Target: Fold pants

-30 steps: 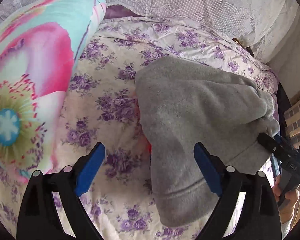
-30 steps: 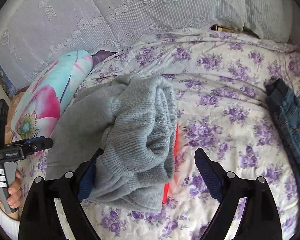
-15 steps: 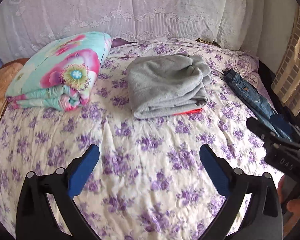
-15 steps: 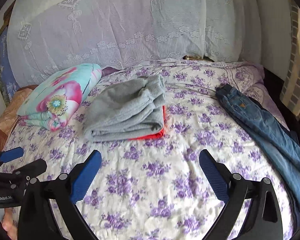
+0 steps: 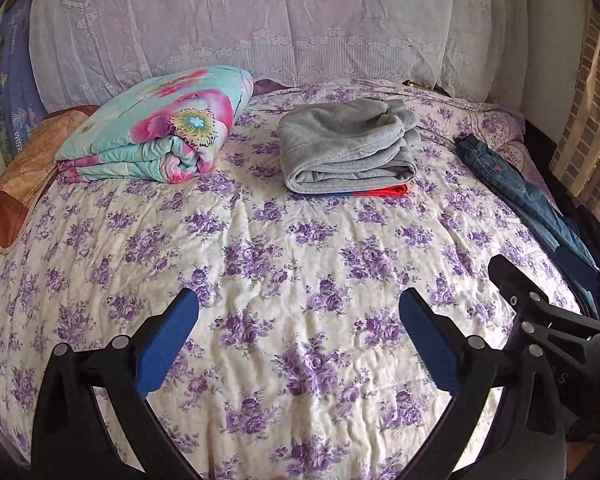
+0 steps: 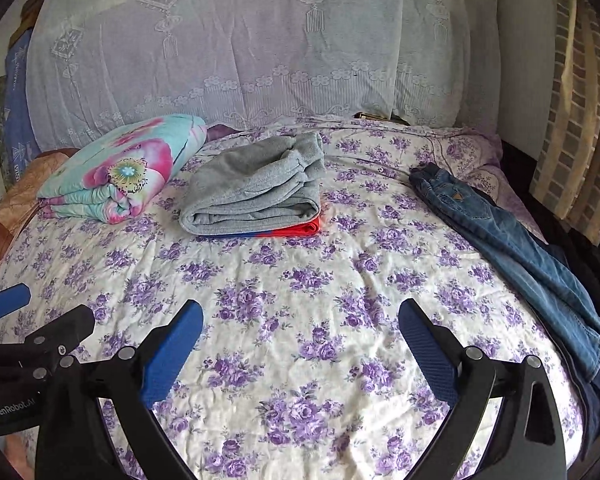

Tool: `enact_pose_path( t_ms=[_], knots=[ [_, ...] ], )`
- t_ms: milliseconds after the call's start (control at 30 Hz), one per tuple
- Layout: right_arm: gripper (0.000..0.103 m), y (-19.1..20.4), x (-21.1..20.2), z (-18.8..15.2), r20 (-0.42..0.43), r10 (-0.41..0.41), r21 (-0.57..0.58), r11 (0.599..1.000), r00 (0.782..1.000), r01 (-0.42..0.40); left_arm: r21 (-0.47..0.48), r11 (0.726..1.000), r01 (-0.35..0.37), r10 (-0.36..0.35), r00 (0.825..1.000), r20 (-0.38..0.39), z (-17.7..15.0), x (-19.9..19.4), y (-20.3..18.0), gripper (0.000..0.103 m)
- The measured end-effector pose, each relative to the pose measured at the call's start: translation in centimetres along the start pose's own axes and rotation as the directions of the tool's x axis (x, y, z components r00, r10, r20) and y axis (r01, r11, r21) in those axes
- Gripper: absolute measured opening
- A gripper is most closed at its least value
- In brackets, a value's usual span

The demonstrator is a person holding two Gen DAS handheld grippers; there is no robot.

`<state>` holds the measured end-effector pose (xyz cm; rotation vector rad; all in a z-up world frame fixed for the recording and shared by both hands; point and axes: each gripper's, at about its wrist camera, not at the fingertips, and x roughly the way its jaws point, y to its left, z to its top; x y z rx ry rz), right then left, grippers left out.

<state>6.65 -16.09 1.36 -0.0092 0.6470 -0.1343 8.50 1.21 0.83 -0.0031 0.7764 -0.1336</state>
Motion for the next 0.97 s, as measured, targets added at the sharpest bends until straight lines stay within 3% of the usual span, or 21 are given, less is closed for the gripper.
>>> enact_pose_path(
  t_ms=[967],
  knots=[
    [0.099, -0.3, -1.4, -0.3, 0.017, -0.02, 0.01, 1.0, 1.0, 0.02, 0.0, 1.0, -0.013, 0.013, 1.0, 0.021, 0.0, -1.6, 0.0, 0.098]
  ],
)
